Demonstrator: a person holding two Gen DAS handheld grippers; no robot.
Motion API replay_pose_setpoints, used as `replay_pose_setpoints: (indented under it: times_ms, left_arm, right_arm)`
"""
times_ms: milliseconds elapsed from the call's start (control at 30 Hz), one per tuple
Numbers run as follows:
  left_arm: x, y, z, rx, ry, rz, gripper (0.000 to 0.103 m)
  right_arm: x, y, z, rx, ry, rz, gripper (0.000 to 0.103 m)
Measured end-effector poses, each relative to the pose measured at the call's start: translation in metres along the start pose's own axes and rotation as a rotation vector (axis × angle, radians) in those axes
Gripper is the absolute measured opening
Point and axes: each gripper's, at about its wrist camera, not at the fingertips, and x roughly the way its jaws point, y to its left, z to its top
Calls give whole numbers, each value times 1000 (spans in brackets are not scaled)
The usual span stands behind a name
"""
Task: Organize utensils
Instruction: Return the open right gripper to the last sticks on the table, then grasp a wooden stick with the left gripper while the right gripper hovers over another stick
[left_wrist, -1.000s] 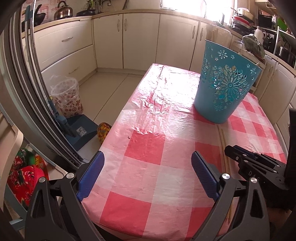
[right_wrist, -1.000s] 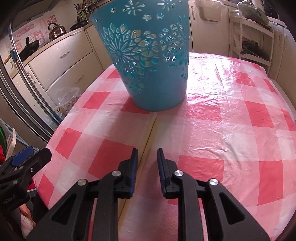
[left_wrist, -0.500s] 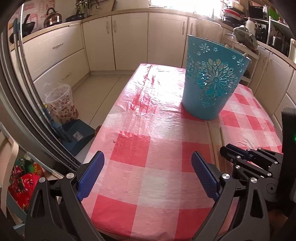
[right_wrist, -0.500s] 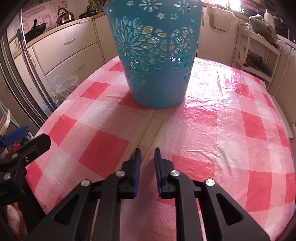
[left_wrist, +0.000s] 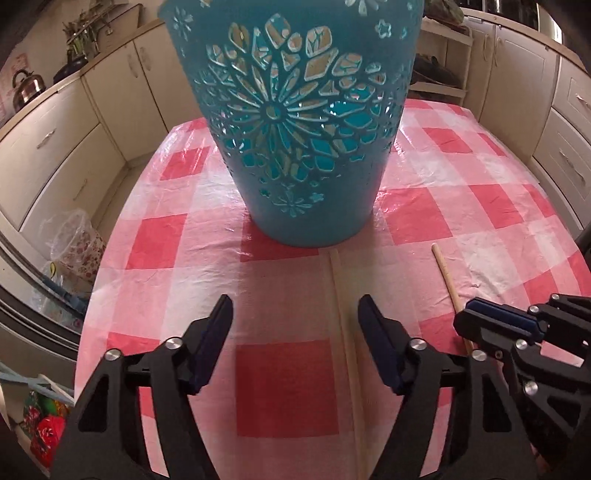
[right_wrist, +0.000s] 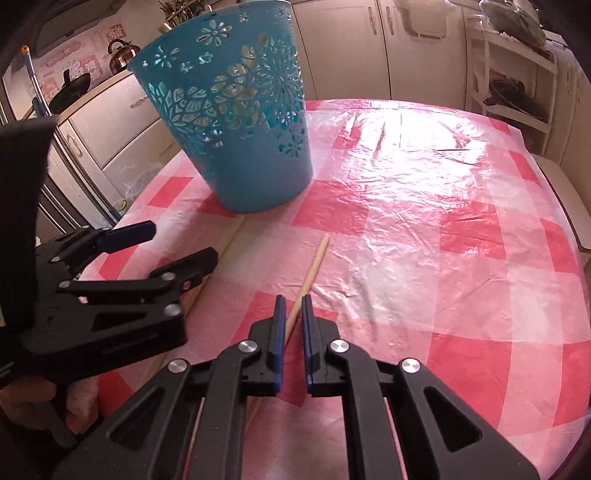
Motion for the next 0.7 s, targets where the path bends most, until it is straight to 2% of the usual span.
replay_pose_setpoints:
  times_ms: [33,67,100,133,267,400,500,600,700]
  left_arm:
    - [0,-1,0,-9,-11,-14,43]
    - [1,-2,0,-8,-14,-31,36]
    - [0,-4,0,-3,-16,-41,18]
    - [-1,-4,-1,-12,-14,-33,6]
    - [-8,18,-15,-160,-7,-63,5]
    - [-19,38,-36,-249,-5,-87,6]
    - [-20,42,-37,-213,19,-91,8]
    - [-15,40,-27,-198,47,-107,22]
    - [-8,25,-17,-117,59,-67,25]
  right_arm:
    - [0,1,0,2,1,1,10]
    - [0,0,0,6,1,4,10]
    - [0,0,0,4,0,2,10]
    - [-1,1,0,-6,1,-6,10]
    - [-2,12,-1,-112,12,-48,10]
    - [-2,14,-2,-149,33,-53,10]
    - [0,7,4,-90,38,-40,11]
    - [4,8,7,-53,26,-39,12]
    - [7,13,9,-85,22,-52,12]
